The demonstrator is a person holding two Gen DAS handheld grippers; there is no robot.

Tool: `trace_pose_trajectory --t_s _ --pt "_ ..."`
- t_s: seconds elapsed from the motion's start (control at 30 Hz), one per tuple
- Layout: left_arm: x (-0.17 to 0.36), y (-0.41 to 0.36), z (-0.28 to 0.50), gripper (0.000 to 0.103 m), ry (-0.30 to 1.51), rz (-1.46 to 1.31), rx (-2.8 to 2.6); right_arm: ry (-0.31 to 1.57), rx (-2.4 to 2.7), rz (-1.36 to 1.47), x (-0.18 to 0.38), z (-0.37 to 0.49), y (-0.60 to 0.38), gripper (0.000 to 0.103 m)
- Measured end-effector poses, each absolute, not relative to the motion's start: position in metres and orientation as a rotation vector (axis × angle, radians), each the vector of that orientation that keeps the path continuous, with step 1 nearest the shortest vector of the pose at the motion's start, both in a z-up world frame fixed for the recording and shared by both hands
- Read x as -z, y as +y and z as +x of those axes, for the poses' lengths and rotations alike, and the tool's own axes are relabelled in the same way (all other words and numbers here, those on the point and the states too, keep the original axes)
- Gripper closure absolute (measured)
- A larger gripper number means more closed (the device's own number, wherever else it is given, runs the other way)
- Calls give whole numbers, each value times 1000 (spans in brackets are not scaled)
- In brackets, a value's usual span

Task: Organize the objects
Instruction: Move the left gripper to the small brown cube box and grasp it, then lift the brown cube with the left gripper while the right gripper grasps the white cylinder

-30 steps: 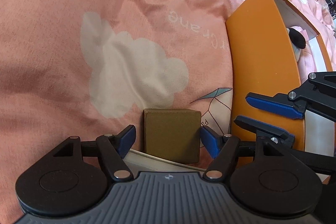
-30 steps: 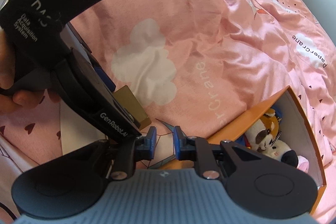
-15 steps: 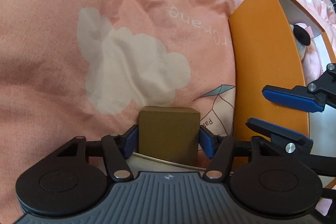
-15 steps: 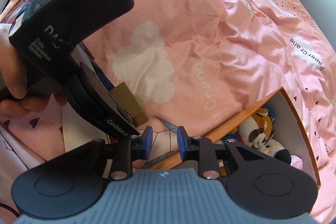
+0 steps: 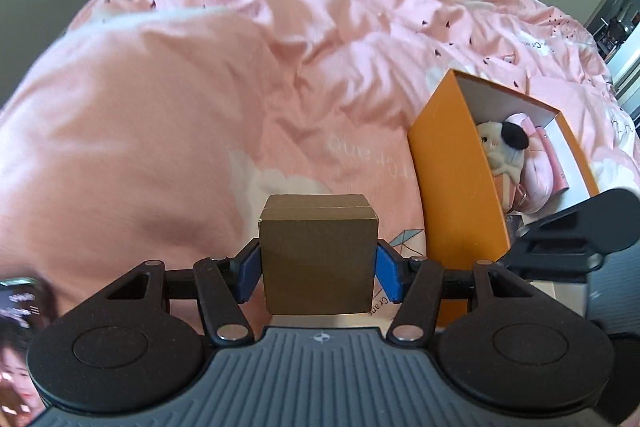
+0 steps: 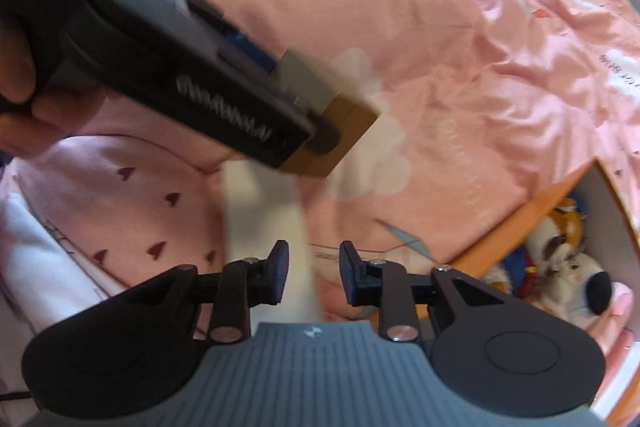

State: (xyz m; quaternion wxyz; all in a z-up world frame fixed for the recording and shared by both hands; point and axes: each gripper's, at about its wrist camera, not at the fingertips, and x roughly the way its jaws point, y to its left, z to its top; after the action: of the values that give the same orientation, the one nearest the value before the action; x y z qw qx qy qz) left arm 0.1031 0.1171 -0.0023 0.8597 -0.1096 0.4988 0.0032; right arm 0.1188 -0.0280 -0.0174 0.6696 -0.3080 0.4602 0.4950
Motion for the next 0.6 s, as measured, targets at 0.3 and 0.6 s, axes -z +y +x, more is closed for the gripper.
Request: trace_pose_trajectory --t_s 0.3,0.6 --pt "5 122 87 36 1083 -177 -38 1103 -1171 -764 48 102 10 60" --pt "16 132 80 36 1099 -185 -43 1047 -1094 -944 75 100 23 49"
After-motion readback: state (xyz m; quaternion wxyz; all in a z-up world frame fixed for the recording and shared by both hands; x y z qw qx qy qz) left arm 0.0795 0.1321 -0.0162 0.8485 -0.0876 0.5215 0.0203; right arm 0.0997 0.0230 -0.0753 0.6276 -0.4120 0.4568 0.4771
